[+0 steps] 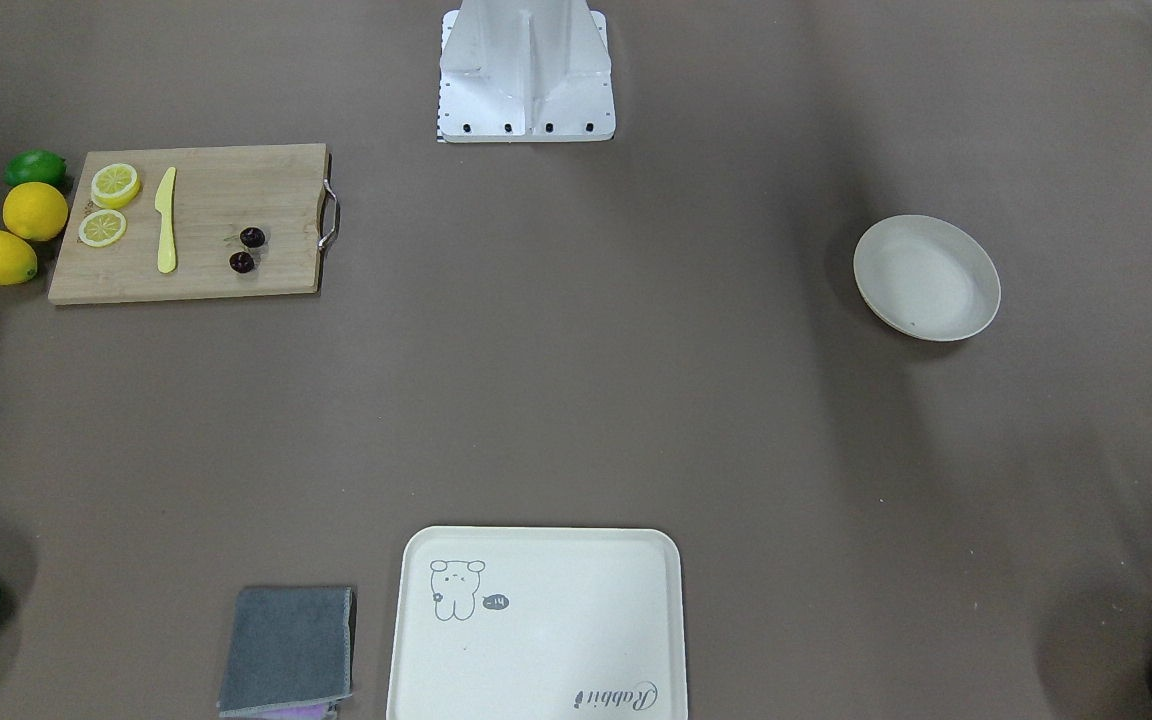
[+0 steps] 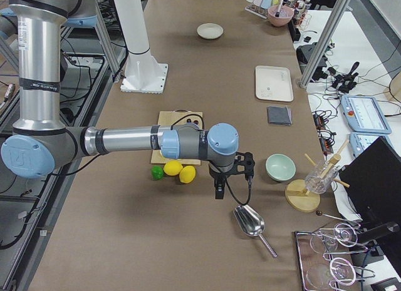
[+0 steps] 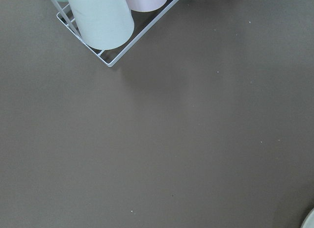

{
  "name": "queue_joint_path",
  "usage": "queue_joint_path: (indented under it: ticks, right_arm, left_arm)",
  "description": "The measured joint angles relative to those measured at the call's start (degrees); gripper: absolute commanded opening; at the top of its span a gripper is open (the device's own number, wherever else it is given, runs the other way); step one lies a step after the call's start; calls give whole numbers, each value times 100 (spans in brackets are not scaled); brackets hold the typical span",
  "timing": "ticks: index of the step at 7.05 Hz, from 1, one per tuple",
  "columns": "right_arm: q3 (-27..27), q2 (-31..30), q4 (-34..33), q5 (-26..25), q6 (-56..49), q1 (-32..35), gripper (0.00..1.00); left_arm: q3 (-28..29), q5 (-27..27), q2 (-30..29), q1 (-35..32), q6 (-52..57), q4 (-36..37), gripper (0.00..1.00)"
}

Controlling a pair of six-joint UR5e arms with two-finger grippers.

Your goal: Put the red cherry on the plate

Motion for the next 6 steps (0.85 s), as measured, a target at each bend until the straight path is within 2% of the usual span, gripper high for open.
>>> queue_joint_path:
  ticks: [2, 6]
  right_arm:
    - [5, 34, 0, 5, 6, 0, 100]
    - [124, 60, 0, 1, 20, -14, 100]
  left_arm:
    - [-67, -16, -64, 9, -8, -116, 98]
    - [132, -70, 75, 273, -277, -1358, 98]
